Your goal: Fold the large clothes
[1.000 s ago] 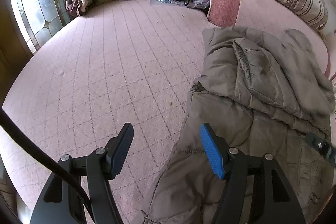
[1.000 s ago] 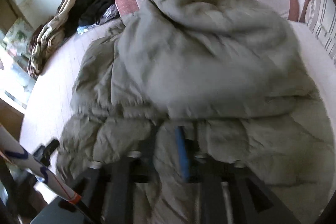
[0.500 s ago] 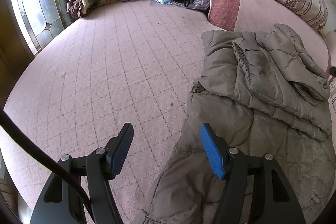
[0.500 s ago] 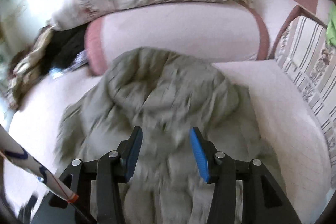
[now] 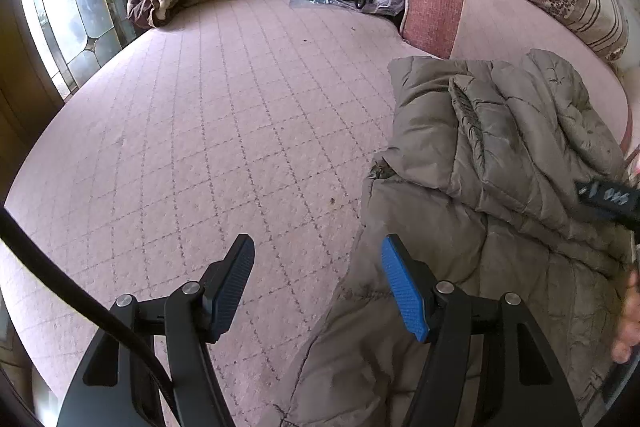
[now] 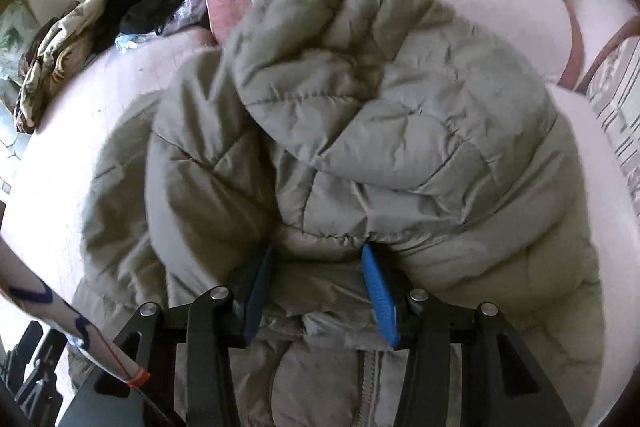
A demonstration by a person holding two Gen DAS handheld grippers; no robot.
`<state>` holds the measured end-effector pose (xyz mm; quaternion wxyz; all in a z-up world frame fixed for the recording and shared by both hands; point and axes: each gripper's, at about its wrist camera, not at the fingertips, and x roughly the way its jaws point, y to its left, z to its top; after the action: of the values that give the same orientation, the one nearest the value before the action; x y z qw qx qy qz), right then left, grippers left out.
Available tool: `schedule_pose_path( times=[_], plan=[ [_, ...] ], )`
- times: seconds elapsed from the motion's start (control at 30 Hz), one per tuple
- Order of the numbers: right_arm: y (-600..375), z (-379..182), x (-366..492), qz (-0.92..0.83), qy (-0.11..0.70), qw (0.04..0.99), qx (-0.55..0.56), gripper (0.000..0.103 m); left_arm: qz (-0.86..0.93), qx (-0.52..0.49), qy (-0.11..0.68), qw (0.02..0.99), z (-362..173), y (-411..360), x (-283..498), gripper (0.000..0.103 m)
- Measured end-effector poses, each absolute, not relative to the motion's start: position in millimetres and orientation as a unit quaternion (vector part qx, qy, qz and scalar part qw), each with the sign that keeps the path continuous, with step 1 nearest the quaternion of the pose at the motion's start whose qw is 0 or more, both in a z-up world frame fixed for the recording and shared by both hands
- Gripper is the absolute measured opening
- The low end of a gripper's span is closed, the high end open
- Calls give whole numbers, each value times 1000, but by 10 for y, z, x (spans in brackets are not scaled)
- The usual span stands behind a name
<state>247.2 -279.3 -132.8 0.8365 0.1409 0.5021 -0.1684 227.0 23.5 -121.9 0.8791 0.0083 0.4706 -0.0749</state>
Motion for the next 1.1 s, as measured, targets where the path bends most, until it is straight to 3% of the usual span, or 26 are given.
schedule_pose_path(
  times=[0.2,0.47,0.77,0.93,1.1],
  plan=[
    [-2650,-944,2374,-173,445,869,128,50,-68,-5,471,879,-1215,300,2288,65],
    [-2606,-1501,2777,-163,507,832,156,50,-72,-7,469,880,-1196,323,2289,65],
    [-2137,-1015,2622,-158,441,880,81,51,-65,-17,470,880,-1179,369,2296,65],
    [-1842,-1390,2846,-138,492,857,63,52,-60,-9,464,884,-1161,356,2269,65],
    [-1760,-1403,2898,-165,486,858,19,58,-58,-7,461,885,-1159,355,2287,65]
  ],
)
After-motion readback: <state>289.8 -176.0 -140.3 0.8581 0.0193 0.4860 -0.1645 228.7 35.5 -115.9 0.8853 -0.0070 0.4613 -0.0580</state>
